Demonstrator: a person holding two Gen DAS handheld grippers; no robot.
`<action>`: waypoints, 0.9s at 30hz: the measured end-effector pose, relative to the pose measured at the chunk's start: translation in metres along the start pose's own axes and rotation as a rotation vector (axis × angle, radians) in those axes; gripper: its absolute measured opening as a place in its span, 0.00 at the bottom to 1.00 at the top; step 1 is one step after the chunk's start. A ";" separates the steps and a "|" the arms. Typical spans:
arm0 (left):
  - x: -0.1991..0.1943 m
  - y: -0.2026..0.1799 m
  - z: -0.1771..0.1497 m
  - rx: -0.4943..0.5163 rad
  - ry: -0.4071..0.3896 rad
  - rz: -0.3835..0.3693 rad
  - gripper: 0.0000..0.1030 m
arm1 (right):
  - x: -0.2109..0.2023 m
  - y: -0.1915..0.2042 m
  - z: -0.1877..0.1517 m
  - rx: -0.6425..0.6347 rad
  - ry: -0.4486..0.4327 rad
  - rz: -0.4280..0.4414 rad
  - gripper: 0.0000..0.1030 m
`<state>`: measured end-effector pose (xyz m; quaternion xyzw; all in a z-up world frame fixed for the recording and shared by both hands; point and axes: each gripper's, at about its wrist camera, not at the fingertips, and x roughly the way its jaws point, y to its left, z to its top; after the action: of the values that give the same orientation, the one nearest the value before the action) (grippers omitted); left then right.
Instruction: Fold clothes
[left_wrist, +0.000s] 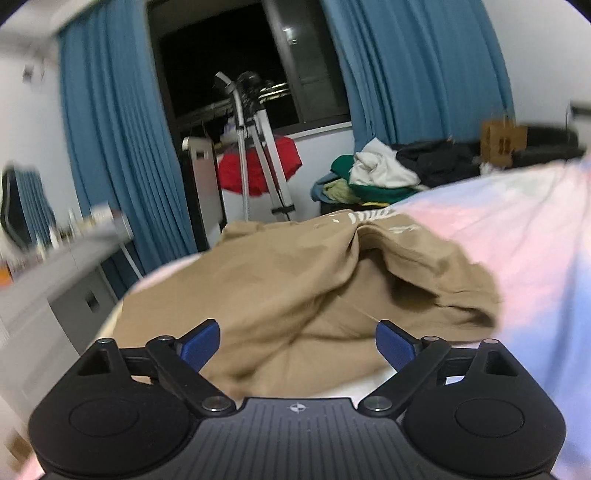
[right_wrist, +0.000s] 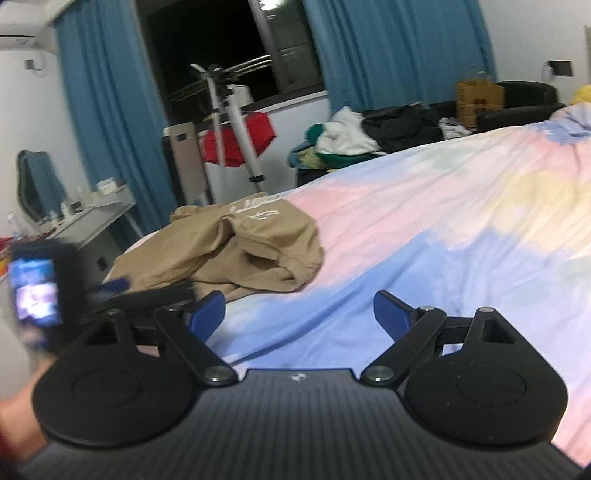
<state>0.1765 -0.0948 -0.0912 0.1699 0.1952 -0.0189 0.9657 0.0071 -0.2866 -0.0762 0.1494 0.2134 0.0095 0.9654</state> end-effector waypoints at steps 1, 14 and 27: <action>0.014 -0.007 0.002 0.023 0.000 0.023 0.86 | 0.005 0.000 -0.003 -0.012 0.003 0.001 0.86; 0.040 0.016 0.038 -0.141 -0.096 -0.079 0.04 | 0.050 -0.028 -0.009 0.108 -0.003 0.000 0.86; -0.132 0.101 0.042 -0.349 -0.252 -0.266 0.04 | 0.012 -0.004 -0.001 0.018 -0.114 0.092 0.86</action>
<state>0.0803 -0.0172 0.0280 -0.0305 0.0941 -0.1328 0.9862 0.0173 -0.2895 -0.0827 0.1681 0.1510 0.0435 0.9732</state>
